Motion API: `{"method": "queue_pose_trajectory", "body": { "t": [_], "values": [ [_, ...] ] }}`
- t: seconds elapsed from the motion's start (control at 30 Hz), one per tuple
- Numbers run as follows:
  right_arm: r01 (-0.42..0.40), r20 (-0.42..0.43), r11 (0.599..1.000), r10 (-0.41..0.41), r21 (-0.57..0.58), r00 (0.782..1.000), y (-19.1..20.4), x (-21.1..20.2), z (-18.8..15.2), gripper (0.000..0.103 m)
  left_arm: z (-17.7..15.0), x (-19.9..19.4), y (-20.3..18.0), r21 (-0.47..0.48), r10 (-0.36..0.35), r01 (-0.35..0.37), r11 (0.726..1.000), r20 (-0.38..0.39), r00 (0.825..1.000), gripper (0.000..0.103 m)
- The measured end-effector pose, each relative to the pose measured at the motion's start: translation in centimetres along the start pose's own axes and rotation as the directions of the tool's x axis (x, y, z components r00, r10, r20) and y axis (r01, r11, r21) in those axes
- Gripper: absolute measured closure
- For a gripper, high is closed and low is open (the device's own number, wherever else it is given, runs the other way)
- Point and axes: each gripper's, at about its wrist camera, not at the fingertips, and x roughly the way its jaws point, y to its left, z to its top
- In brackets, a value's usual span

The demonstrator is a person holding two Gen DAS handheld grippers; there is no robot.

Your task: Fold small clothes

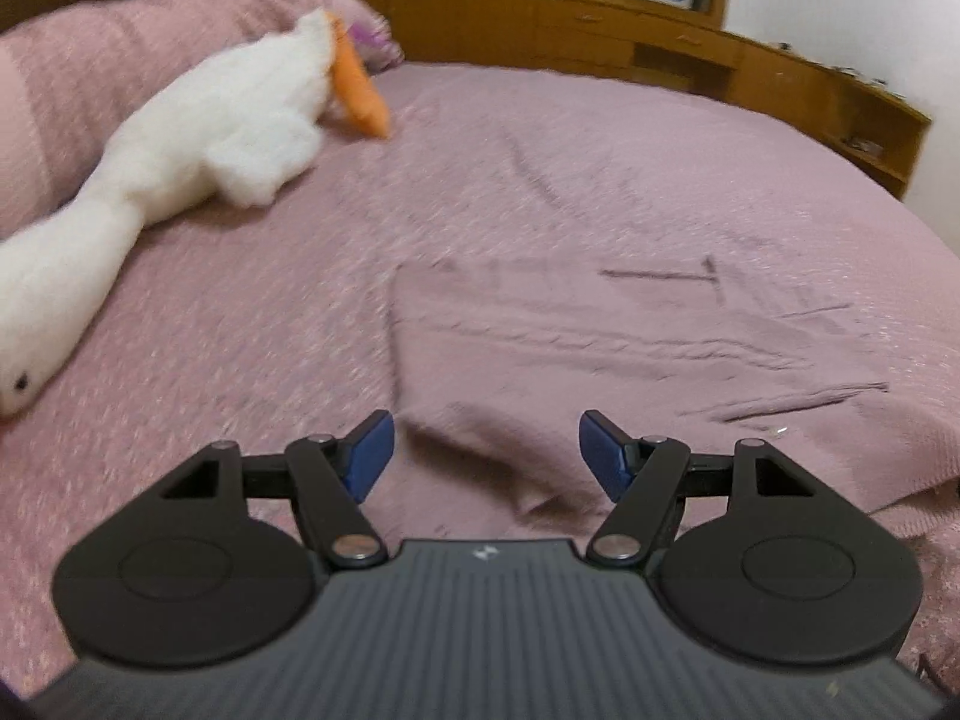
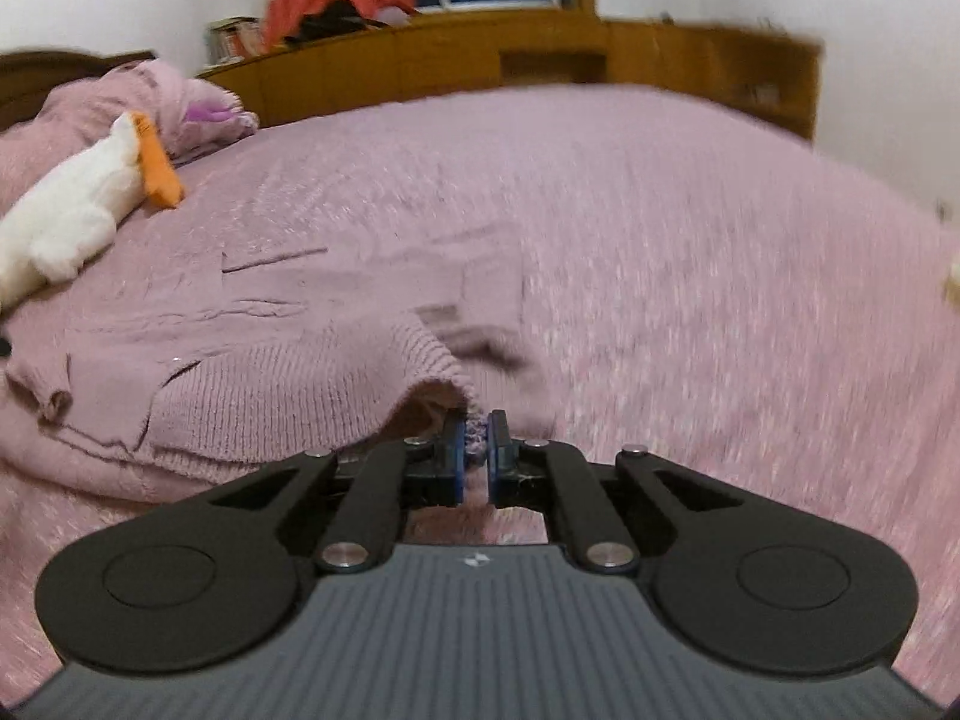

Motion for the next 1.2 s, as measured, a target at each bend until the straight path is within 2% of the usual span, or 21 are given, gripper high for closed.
{"method": "queue_pose_trajectory", "body": {
  "t": [0.17, 0.3, 0.4, 0.53, 0.6, 0.67, 0.7, 0.77, 0.87, 0.97, 1.03, 1.1, 1.2],
  "values": [
    [-0.026, -0.059, 1.0, 0.027, 0.017, 0.998, 0.2, 1.3, -0.5, 0.096, -0.3, 1.2, 2.0, -0.089, -0.034, 0.029, 0.996, -0.061, 0.998, 0.033],
    [-0.042, -0.069, 0.999, 0.044, 0.036, 0.997, 1.0, 2.7, 0.1, 0.096, -0.1, 2.1, 1.5, -0.104, -0.09, 0.08, 0.991, -0.089, 0.992, 0.033],
    [-0.059, -0.07, 0.997, 0.063, 0.059, 0.996, 1.0, 3.1, 0.4, 0.096, -0.1, 3.0, 0.9, -0.137, -0.164, 0.147, 0.98, -0.119, 0.979, 0.033],
    [-0.08, -0.076, 0.99, 0.089, 0.114, 0.993, 0.7, 3.9, 0.6, 0.095, -0.3, 5.2, 0.5, -0.2, -0.22, 0.186, 0.962, -0.161, 0.962, 0.035],
    [-0.094, -0.076, 0.981, 0.108, 0.168, 0.991, 0.3, 4.4, 0.8, 0.092, -0.7, 6.7, 1.1, -0.285, -0.26, 0.201, 0.937, -0.186, 0.948, 0.046],
    [-0.107, -0.079, 0.967, 0.128, 0.23, 0.989, -0.3, 5.0, 1.0, 0.092, -1.1, 7.6, 1.9, -0.364, -0.276, 0.189, 0.912, -0.203, 0.94, 0.086],
    [-0.111, -0.075, 0.962, 0.133, 0.249, 0.988, -0.5, 5.2, 1.0, 0.092, -1.2, 7.7, 2.3, -0.392, -0.287, 0.189, 0.9, -0.207, 0.935, 0.086],
    [-0.113, -0.047, 0.955, 0.131, 0.275, 0.99, -1.0, 5.1, 1.4, 0.096, -1.3, 7.3, 3.3, -0.436, -0.334, 0.226, 0.871, -0.187, 0.924, 0.088],
    [-0.134, 0.047, 0.954, 0.126, 0.267, 0.991, -1.4, 4.1, 2.7, 0.097, -0.5, 5.4, 3.8, -0.428, -0.357, 0.272, 0.862, -0.131, 0.925, 0.088],
    [-0.172, 0.119, 0.942, 0.143, 0.288, 0.983, -1.7, 3.6, 4.5, 0.098, 1.0, 3.6, 4.3, -0.442, -0.388, 0.33, 0.834, -0.045, 0.921, 0.088],
    [-0.194, 0.15, 0.935, 0.155, 0.296, 0.977, -1.7, 3.6, 5.8, 0.098, 2.0, 2.7, 4.4, -0.438, -0.396, 0.355, 0.826, -0.005, 0.918, 0.088],
    [-0.216, 0.182, 0.931, 0.167, 0.295, 0.969, -1.6, 3.8, 7.2, 0.098, 3.2, 1.9, 4.0, -0.407, -0.386, 0.362, 0.839, 0.024, 0.922, 0.088],
    [-0.228, 0.232, 0.937, 0.167, 0.266, 0.958, -1.1, 4.0, 9.4, 0.098, 5.0, 1.1, 3.4, -0.339, -0.348, 0.35, 0.873, 0.067, 0.935, 0.088]
  ]
}}
